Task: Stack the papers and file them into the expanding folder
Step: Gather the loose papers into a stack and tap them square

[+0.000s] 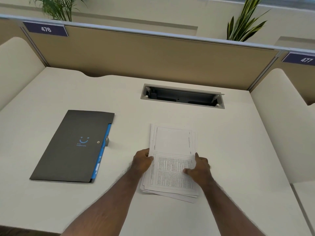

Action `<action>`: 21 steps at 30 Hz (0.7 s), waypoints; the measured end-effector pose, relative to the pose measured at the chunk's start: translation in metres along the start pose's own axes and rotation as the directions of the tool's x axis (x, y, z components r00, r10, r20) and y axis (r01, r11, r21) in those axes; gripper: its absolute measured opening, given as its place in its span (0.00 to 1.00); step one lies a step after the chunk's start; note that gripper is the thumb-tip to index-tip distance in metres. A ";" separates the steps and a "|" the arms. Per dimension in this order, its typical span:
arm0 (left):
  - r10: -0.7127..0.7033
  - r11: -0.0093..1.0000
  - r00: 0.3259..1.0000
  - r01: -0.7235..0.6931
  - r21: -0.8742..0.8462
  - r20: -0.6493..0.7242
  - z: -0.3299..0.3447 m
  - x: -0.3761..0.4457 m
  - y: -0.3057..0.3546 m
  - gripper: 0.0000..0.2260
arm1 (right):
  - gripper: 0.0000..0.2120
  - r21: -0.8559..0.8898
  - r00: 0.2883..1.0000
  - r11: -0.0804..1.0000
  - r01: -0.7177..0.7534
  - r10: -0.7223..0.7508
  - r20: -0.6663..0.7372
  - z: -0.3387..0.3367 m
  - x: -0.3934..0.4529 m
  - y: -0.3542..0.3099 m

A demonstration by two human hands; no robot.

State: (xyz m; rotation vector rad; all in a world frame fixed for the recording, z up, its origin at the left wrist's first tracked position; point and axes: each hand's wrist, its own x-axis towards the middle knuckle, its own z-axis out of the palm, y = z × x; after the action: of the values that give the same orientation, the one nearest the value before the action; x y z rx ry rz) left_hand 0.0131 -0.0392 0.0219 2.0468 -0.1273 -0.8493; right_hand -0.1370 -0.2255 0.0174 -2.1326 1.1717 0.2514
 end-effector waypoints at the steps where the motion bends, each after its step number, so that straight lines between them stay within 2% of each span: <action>1: -0.008 1.000 1.000 0.008 -0.029 -0.007 0.001 -0.001 -0.001 0.14 | 0.47 0.005 1.000 1.000 0.005 -0.005 -0.003 0.001 0.000 -0.001; 6: -0.078 0.970 0.997 0.077 -0.229 0.004 0.002 -0.003 -0.001 0.19 | 0.48 0.082 0.999 0.996 0.036 -0.036 0.007 0.003 0.004 0.003; 9: -0.065 0.953 0.996 0.078 -0.294 0.055 -0.002 -0.003 -0.001 0.19 | 0.50 0.242 1.000 0.970 0.014 -0.009 -0.024 -0.004 0.009 0.009; 11: -0.046 0.943 0.996 0.070 -0.325 0.081 -0.007 -0.001 -0.001 0.18 | 0.50 0.426 1.000 0.905 0.005 -0.012 0.014 -0.014 0.009 0.010; 13: -0.021 0.931 0.994 0.059 -0.360 0.109 -0.011 -0.001 0.000 0.17 | 0.41 0.622 0.992 0.783 0.001 -0.079 0.097 -0.025 0.008 0.012; 15: 0.010 0.920 0.992 0.039 -0.389 0.124 -0.015 -0.001 0.006 0.16 | 0.27 0.736 0.964 0.675 -0.053 -0.157 0.213 -0.039 0.004 0.007; 16: 0.029 0.915 0.991 0.025 -0.402 0.128 -0.017 -0.001 0.010 0.15 | 0.24 0.771 0.953 0.634 -0.065 -0.189 0.235 -0.044 0.004 0.005; 18: 0.061 0.903 0.989 0.004 -0.430 0.138 -0.022 -0.001 0.018 0.15 | 0.25 0.825 0.948 0.563 -0.050 -0.233 0.217 -0.052 0.005 0.000; 21: 0.118 0.891 0.980 -0.032 -0.452 0.163 -0.031 -0.002 0.032 0.14 | 0.38 0.856 0.955 0.517 0.012 -0.258 0.142 -0.060 0.006 -0.013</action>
State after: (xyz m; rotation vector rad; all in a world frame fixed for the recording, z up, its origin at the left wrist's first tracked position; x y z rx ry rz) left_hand 0.0377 -0.0361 0.0593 1.5196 -0.1022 -0.9246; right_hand -0.1319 -0.2632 0.0654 -1.2294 0.7135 -0.1266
